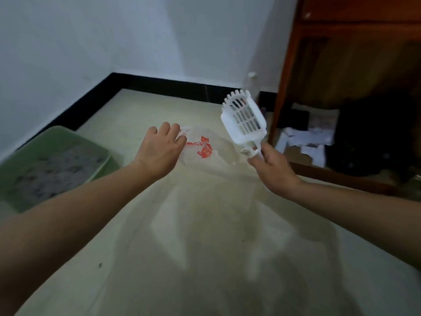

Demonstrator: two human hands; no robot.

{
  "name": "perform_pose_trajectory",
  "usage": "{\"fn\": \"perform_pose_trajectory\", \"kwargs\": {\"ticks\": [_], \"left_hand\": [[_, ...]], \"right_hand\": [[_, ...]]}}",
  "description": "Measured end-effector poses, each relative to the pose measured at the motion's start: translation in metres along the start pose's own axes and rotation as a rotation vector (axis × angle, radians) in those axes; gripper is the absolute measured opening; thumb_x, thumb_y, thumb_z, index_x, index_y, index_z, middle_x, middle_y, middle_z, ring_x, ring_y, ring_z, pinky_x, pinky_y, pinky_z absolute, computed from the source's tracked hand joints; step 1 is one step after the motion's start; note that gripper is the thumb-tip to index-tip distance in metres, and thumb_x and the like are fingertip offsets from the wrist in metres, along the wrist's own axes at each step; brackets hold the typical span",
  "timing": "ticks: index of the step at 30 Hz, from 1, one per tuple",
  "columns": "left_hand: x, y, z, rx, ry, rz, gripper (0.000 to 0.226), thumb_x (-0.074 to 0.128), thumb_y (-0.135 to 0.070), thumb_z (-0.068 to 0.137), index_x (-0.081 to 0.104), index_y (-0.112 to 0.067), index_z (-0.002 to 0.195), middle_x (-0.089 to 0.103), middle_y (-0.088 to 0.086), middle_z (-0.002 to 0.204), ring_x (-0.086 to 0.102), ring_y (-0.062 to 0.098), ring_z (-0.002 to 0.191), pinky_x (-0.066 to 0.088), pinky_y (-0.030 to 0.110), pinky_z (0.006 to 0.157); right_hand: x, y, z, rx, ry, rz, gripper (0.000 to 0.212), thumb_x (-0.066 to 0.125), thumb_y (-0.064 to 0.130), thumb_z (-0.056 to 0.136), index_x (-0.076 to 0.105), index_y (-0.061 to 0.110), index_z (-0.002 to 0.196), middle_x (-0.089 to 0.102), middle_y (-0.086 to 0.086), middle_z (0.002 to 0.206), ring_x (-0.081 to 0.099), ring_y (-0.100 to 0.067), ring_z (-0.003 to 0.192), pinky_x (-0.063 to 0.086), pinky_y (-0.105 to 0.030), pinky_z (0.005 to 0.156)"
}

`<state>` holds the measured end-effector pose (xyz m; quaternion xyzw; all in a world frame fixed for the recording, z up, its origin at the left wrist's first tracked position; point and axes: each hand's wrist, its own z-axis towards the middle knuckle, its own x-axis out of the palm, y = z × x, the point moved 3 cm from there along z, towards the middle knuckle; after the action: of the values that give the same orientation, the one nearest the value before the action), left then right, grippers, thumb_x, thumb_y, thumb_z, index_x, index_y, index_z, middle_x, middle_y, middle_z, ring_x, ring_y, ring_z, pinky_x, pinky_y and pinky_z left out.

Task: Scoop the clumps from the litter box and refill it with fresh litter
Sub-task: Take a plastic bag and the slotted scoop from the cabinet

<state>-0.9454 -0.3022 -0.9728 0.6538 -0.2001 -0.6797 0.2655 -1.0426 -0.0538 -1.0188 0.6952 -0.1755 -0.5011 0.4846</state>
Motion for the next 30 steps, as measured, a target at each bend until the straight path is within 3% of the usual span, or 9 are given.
{"fn": "perform_pose_trajectory", "kwargs": {"ticks": [4, 8, 11, 14, 19, 21, 24, 27, 30], "left_hand": [[0.038, 0.048, -0.046, -0.079, 0.172, -0.003, 0.028, 0.053, -0.020, 0.083, 0.055, -0.015, 0.111, 0.052, 0.008, 0.115, 0.049, 0.028, 0.096, 0.031, 0.036, 0.064], [0.080, 0.070, -0.088, -0.202, 0.330, -0.077, 0.031, 0.053, -0.024, 0.087, 0.051, -0.016, 0.117, 0.049, 0.006, 0.116, 0.051, 0.027, 0.102, 0.036, 0.035, 0.066], [0.114, 0.073, -0.116, -0.253, 0.422, -0.135, 0.026, 0.051, -0.025, 0.090, 0.051, -0.018, 0.116, 0.051, 0.004, 0.112, 0.055, 0.025, 0.101, 0.034, 0.033, 0.061], [0.142, 0.071, -0.140, -0.240, 0.484, -0.137, 0.027, 0.050, -0.023, 0.089, 0.050, -0.020, 0.116, 0.055, 0.002, 0.111, 0.057, 0.024, 0.099, 0.034, 0.033, 0.066], [0.181, 0.054, -0.179, -0.249, 0.663, -0.203, 0.030, 0.049, -0.018, 0.090, 0.048, -0.019, 0.119, 0.060, 0.002, 0.112, 0.060, 0.023, 0.099, 0.037, 0.032, 0.067], [0.191, 0.045, -0.187, -0.237, 0.715, -0.218, 0.032, 0.048, -0.019, 0.089, 0.048, -0.019, 0.121, 0.061, 0.003, 0.114, 0.059, 0.024, 0.102, 0.040, 0.035, 0.076], [0.204, 0.033, -0.189, -0.183, 0.810, -0.261, 0.050, 0.042, -0.040, 0.091, 0.041, -0.015, 0.135, 0.052, 0.009, 0.130, 0.046, 0.028, 0.119, 0.033, 0.047, 0.099], [0.207, 0.024, -0.186, -0.171, 0.908, -0.299, 0.087, 0.031, -0.070, 0.087, 0.024, -0.009, 0.149, 0.034, 0.015, 0.145, 0.030, 0.033, 0.133, 0.021, 0.056, 0.110], [0.188, 0.025, -0.163, -0.289, 0.737, -0.380, 0.101, 0.010, -0.081, 0.084, 0.012, -0.010, 0.154, 0.020, 0.015, 0.154, 0.017, 0.033, 0.143, 0.009, 0.057, 0.115]], "right_hand": [[0.060, 0.034, 0.021, -0.038, 0.150, -0.052, 0.029, 0.065, 0.046, 0.087, 0.053, 0.019, 0.087, 0.061, 0.001, 0.079, 0.058, -0.018, 0.071, 0.042, -0.029, 0.056], [0.115, 0.043, 0.034, -0.009, 0.263, -0.117, 0.044, 0.054, 0.061, 0.089, 0.053, 0.017, 0.088, 0.062, -0.004, 0.079, 0.063, -0.025, 0.071, 0.049, -0.032, 0.056], [0.162, 0.046, 0.037, -0.016, 0.295, -0.168, 0.041, 0.046, 0.056, 0.095, 0.050, 0.017, 0.104, 0.063, -0.003, 0.092, 0.063, -0.025, 0.081, 0.053, -0.036, 0.068], [0.205, 0.049, 0.036, -0.008, 0.310, -0.189, 0.047, 0.045, 0.053, 0.097, 0.043, 0.015, 0.125, 0.063, -0.005, 0.107, 0.061, -0.025, 0.087, 0.052, -0.037, 0.073], [0.273, 0.038, 0.021, 0.002, 0.468, -0.181, 0.048, 0.048, 0.050, 0.097, 0.043, 0.016, 0.130, 0.063, -0.006, 0.119, 0.062, -0.026, 0.100, 0.050, -0.035, 0.082], [0.293, 0.035, 0.017, 0.028, 0.582, -0.125, 0.052, 0.053, 0.045, 0.096, 0.039, 0.019, 0.139, 0.061, -0.003, 0.126, 0.060, -0.024, 0.109, 0.045, -0.031, 0.085], [0.312, 0.030, 0.018, 0.055, 0.702, -0.164, 0.060, 0.054, 0.031, 0.093, 0.031, 0.020, 0.147, 0.054, -0.006, 0.135, 0.054, -0.025, 0.118, 0.044, -0.031, 0.090], [0.311, 0.025, 0.023, 0.029, 0.741, -0.337, 0.053, 0.050, 0.022, 0.094, 0.034, 0.014, 0.144, 0.049, -0.015, 0.136, 0.049, -0.032, 0.123, 0.044, -0.036, 0.095], [0.282, 0.021, 0.033, 0.048, 0.671, -0.408, 0.061, 0.048, 0.019, 0.096, 0.025, 0.012, 0.153, 0.033, -0.015, 0.153, 0.034, -0.032, 0.140, 0.032, -0.037, 0.112]]}}
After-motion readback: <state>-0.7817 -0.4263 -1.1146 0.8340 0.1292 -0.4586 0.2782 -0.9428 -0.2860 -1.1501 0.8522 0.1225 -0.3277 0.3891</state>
